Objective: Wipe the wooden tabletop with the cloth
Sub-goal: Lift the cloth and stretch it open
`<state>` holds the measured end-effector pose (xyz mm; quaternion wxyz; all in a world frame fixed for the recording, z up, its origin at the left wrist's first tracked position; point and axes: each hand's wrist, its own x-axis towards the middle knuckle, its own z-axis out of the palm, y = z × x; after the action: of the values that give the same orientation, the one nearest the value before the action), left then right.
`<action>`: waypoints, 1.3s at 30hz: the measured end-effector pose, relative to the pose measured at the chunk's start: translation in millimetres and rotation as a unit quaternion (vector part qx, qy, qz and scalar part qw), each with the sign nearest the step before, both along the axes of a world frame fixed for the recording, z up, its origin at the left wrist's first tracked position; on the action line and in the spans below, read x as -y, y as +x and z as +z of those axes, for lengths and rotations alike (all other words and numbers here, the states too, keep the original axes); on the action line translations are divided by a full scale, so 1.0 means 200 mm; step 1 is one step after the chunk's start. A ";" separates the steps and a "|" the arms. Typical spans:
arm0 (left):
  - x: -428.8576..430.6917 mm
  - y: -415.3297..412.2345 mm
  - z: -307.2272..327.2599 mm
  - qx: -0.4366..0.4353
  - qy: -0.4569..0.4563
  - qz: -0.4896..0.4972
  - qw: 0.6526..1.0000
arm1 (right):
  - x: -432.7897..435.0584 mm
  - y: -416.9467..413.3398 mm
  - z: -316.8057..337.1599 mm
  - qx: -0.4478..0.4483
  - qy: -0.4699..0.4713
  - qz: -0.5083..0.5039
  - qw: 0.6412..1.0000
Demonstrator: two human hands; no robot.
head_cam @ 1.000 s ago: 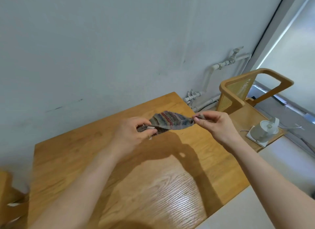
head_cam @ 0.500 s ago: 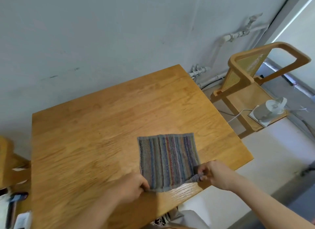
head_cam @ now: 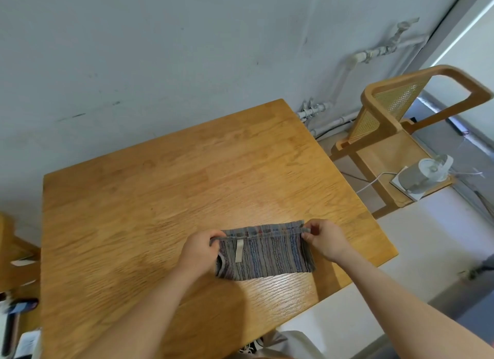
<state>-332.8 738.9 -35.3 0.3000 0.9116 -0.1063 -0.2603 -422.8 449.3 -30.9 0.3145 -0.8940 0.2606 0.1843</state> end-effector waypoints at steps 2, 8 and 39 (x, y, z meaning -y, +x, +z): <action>0.02 0.02 -0.02 0.023 -0.002 0.008 1.000 | -0.01 0.02 -0.02 -0.001 -0.026 -0.012 1.000; 0.07 0.06 -0.05 0.042 -0.002 0.063 0.997 | -0.08 0.06 -0.03 0.018 -0.103 0.009 0.995; 0.89 0.01 0.63 -0.076 -0.303 -0.011 0.950 | 0.85 -0.32 0.77 0.205 0.394 -0.245 0.862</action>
<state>-330.3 560.4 91.1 0.5667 0.7536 -0.1673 -0.2880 -486.2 280.2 123.0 0.7217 -0.6206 0.3067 0.0012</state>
